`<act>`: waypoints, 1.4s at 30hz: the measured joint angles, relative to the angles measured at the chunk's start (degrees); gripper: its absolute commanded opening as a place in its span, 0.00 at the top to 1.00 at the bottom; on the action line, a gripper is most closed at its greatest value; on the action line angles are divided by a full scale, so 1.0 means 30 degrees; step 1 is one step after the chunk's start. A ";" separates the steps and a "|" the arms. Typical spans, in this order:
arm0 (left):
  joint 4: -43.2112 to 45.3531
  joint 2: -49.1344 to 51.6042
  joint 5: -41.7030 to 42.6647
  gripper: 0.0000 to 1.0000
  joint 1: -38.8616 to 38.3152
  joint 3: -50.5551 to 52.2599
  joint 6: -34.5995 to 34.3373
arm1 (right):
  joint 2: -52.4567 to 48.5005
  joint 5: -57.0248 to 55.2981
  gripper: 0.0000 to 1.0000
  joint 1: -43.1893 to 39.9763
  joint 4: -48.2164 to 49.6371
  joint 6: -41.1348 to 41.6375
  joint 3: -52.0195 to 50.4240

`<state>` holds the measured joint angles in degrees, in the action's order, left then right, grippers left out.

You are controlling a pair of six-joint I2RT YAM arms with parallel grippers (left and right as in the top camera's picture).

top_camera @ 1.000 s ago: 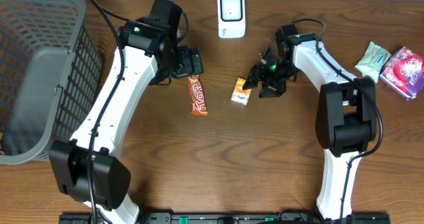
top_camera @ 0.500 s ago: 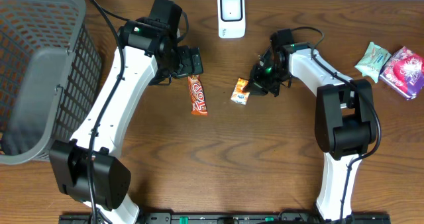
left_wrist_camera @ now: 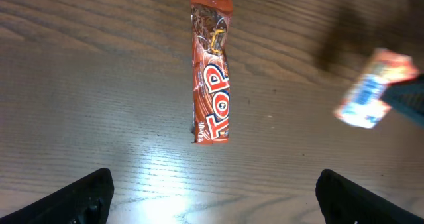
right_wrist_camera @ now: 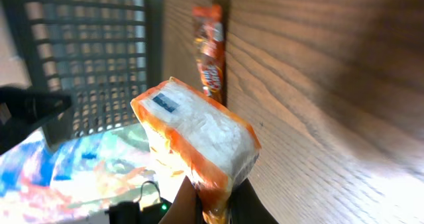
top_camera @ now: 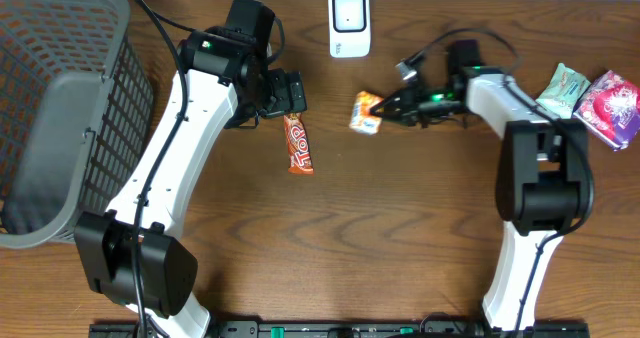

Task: Scan the item barcode
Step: 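Carry the orange box with the right gripper to the white scanner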

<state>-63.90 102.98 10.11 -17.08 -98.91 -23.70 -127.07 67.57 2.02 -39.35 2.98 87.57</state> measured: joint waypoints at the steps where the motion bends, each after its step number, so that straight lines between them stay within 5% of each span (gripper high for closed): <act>1: 0.0000 0.0000 0.0000 0.02 0.0000 -0.0007 0.0000 | 0.0000 0.0386 0.99 -0.0306 -0.0240 -0.1042 0.0000; 9: 0.0000 0.0000 0.0000 0.02 0.0000 0.0000 0.0007 | 0.0000 0.2973 0.99 -0.0634 -0.2798 -0.8276 -0.0015; 15: -0.0007 0.0000 0.0000 0.02 0.0000 -0.0007 0.0000 | 0.0000 0.5391 0.99 -0.0619 -0.2244 -0.9828 -0.0015; 37: 0.0000 0.0000 0.0000 0.02 0.0000 0.0000 0.0000 | 0.0000 0.6564 0.99 -0.0117 0.3096 -0.3774 -0.0058; 42: 0.0000 0.0000 0.0000 0.02 0.0000 0.0000 0.0007 | 0.0000 0.2994 0.99 0.0612 0.5712 0.1027 0.0146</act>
<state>-63.90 102.98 10.11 -17.08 -98.91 -23.68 -127.07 76.55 3.86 -22.22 6.07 88.01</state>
